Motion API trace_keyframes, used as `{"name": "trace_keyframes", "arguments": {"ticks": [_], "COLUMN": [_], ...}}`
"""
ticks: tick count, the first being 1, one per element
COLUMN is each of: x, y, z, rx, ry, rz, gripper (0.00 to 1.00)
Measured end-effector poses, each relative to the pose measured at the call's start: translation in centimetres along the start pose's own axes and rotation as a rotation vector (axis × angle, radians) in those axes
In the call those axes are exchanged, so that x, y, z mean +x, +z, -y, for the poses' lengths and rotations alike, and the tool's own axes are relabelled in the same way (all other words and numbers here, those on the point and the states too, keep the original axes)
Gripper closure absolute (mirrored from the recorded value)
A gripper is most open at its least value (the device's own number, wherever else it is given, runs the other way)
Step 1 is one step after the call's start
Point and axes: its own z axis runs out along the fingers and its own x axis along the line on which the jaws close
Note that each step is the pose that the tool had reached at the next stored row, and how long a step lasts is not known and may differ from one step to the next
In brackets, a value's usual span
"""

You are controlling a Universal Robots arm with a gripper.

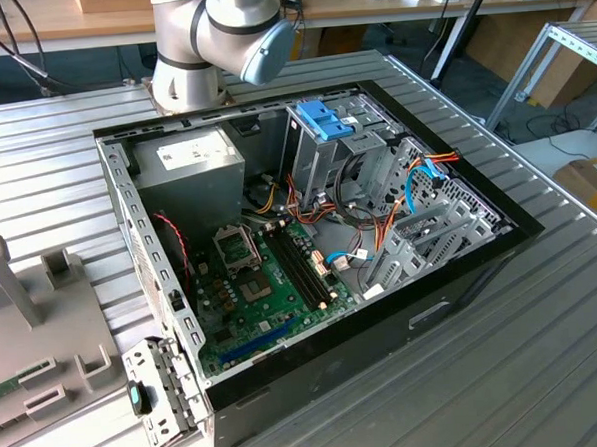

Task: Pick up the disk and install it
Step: 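Pick up the disk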

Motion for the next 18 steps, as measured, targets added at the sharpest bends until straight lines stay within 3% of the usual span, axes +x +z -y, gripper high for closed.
{"name": "trace_keyframes", "arguments": {"ticks": [14, 16, 18], "x": [-0.1, -0.11, -0.12], "y": [-0.01, -0.01, -0.01], "z": [0.05, 0.05, 0.05], "rx": [-0.0003, -0.0004, -0.0003], "ry": [0.0, 0.0, 0.0], "rz": [-0.0001, -0.0001, -0.0002], "gripper": [0.46, 0.6, 0.64]}}
